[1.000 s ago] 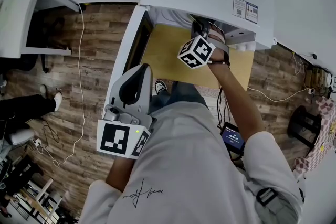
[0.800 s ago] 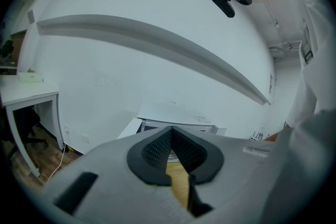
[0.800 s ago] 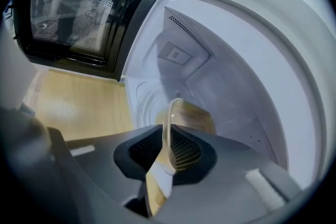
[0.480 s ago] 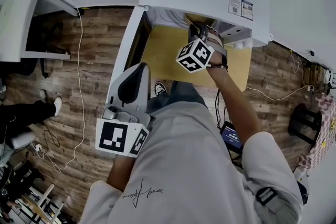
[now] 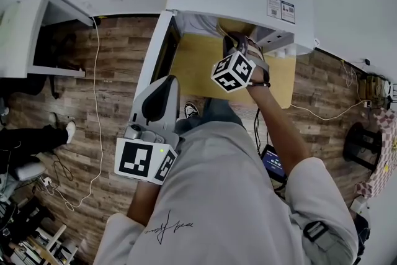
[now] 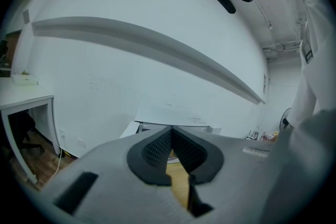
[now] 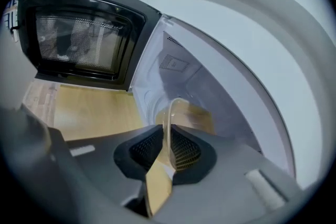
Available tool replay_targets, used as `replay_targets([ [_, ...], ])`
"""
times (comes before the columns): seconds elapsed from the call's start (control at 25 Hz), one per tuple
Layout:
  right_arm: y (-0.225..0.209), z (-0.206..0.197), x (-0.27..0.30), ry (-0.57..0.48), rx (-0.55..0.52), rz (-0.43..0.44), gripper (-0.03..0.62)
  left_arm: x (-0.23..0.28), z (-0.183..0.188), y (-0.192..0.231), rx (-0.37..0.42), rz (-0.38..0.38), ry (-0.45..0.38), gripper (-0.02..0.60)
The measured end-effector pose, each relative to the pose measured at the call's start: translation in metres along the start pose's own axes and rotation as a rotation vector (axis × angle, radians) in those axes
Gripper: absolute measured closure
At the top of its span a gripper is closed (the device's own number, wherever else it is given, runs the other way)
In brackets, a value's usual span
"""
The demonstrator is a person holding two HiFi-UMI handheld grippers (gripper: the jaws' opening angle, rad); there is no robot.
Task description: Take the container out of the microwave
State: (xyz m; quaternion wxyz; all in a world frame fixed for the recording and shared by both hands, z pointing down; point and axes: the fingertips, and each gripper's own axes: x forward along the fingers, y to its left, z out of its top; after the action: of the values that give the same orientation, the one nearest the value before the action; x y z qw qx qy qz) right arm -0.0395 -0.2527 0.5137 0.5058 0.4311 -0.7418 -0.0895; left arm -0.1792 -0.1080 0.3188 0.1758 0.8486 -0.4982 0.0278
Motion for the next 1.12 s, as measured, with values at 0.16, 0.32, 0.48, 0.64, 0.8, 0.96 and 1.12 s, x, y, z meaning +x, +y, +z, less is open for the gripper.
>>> replay_targets([
  [0.16,0.003,0.001,-0.011,-0.008,0.035,0.015,0.536,-0.002,0.003,-0.002,0.01,-0.017,-0.004,0.588],
  [0.32,0.007,0.001,-0.022,-0.021,0.087,0.048,0.536,-0.003,0.004,-0.004,0.013,-0.023,-0.006,0.588],
  [0.48,0.008,0.0,-0.034,-0.028,0.119,0.057,0.536,-0.002,0.003,-0.006,0.015,-0.041,-0.005,0.588],
  [0.64,0.009,0.001,-0.047,-0.044,0.143,0.07,0.536,-0.002,0.003,-0.008,0.016,-0.053,-0.006,0.588],
  [0.8,0.011,0.002,-0.059,-0.057,0.173,0.085,0.536,-0.003,0.004,-0.011,0.015,-0.064,-0.009,0.588],
  [0.96,0.011,0.004,-0.073,-0.075,0.236,0.11,0.536,-0.005,0.005,-0.012,0.018,-0.071,-0.014,0.588],
  [1.12,0.012,0.004,-0.085,-0.089,0.268,0.124,0.536,-0.008,0.005,-0.011,0.013,-0.067,-0.022,0.588],
])
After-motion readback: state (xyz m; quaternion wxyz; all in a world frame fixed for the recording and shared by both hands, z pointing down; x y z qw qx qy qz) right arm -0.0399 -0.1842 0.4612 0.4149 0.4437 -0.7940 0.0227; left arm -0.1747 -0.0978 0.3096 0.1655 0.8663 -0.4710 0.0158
